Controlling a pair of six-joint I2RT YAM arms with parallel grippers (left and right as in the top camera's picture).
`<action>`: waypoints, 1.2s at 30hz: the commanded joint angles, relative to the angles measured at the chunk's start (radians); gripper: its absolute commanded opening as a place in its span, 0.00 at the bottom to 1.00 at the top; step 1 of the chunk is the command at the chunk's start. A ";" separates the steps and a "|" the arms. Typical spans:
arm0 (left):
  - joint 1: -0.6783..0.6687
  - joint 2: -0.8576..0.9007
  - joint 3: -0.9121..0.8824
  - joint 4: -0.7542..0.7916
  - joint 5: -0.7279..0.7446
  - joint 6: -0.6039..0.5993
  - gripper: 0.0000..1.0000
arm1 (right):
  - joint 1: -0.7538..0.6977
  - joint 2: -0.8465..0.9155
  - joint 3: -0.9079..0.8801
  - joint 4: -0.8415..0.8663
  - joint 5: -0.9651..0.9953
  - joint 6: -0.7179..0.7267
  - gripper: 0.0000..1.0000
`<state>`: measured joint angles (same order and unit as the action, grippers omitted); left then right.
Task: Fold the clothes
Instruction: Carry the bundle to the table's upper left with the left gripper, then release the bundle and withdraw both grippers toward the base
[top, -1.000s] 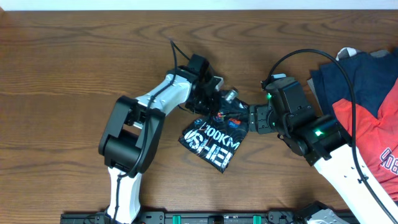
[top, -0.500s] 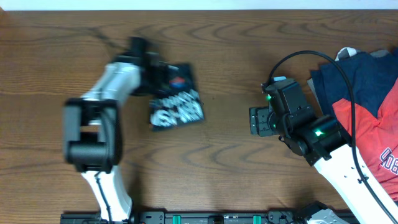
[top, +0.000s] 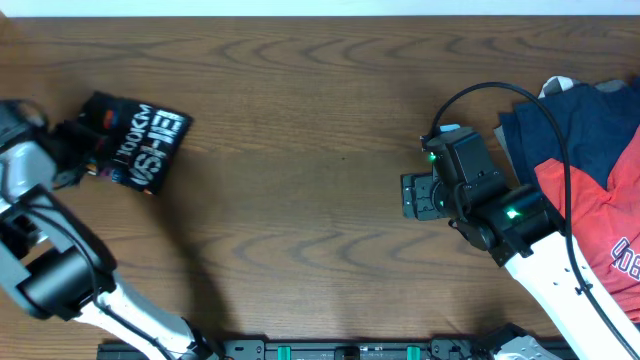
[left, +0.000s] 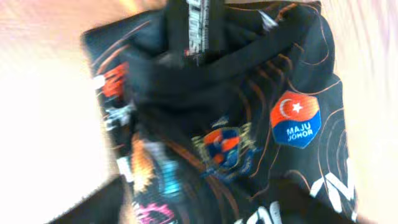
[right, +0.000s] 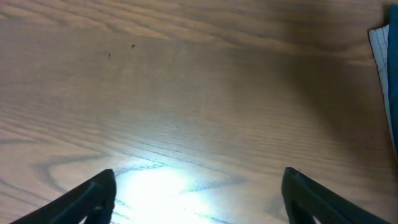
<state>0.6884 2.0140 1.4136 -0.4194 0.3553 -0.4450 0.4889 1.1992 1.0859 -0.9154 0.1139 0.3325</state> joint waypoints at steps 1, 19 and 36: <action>0.024 -0.042 0.018 -0.021 0.111 -0.065 0.98 | -0.013 -0.010 0.014 0.008 0.018 0.012 0.88; -0.586 -0.217 0.017 -0.296 -0.090 0.146 0.98 | -0.314 0.190 0.014 0.097 -0.262 -0.016 0.99; -0.988 -0.395 -0.058 -0.972 -0.245 0.157 0.98 | -0.337 0.150 0.013 -0.300 -0.400 -0.010 0.99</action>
<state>-0.2813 1.7439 1.3888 -1.4014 0.1383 -0.3054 0.1635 1.4181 1.0874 -1.2018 -0.2840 0.3283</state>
